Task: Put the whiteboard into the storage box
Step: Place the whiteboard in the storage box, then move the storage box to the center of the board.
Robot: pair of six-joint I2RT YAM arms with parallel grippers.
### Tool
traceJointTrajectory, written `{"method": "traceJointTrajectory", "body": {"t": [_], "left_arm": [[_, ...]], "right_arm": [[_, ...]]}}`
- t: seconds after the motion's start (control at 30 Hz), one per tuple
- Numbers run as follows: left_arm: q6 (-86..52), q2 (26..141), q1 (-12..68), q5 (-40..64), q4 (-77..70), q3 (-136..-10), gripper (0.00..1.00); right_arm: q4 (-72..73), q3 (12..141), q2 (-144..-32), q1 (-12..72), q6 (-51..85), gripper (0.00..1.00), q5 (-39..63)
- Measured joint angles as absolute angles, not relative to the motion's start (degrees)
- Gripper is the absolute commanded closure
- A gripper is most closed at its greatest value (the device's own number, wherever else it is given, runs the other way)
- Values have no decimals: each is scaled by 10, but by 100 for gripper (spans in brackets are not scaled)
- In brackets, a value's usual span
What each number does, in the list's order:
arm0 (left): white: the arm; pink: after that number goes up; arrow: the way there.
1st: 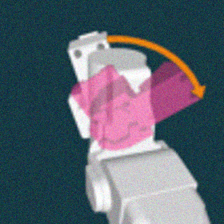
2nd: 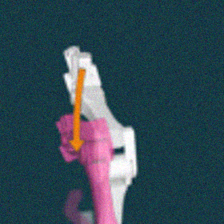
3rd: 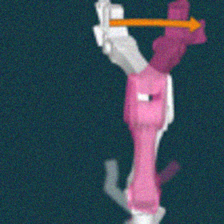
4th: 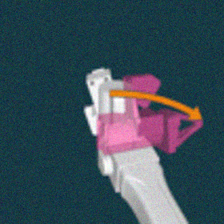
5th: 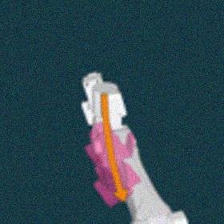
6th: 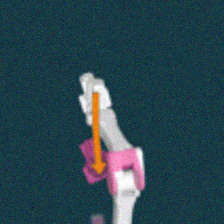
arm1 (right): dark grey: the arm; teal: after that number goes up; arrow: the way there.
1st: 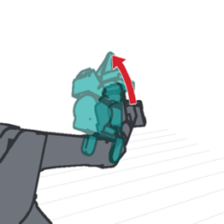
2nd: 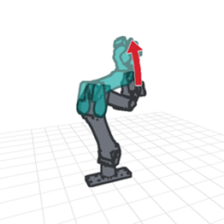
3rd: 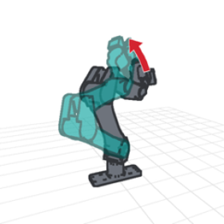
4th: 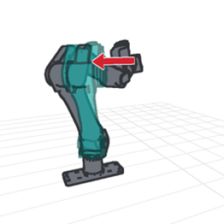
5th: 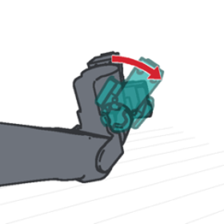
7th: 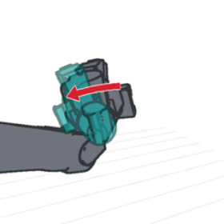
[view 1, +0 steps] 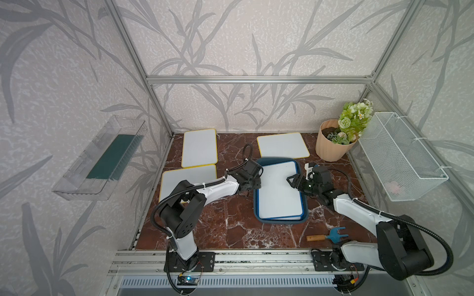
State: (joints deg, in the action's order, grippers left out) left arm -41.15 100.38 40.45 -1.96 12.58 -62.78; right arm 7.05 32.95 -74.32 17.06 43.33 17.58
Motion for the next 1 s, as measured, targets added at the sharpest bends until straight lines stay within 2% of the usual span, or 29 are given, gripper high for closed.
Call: {"method": "traceJointTrajectory", "body": {"t": [0.2,0.3,0.47,0.77,1.0], "left_arm": [[-412,1004,404,-22,136,-628,41],[-411,1004,404,-25,139,-628,40],[-415,1005,404,-30,144,-628,40],[-448,1005,406,-21,131,-623,41],[-515,1015,418,0,96,-602,42]], "right_arm": [[41,341,-743,171,402,20,164],[16,354,-742,172,377,15,150],[-27,375,-733,175,338,12,111],[-100,410,-717,208,268,11,-8],[-117,411,-697,211,259,9,-40]]}}
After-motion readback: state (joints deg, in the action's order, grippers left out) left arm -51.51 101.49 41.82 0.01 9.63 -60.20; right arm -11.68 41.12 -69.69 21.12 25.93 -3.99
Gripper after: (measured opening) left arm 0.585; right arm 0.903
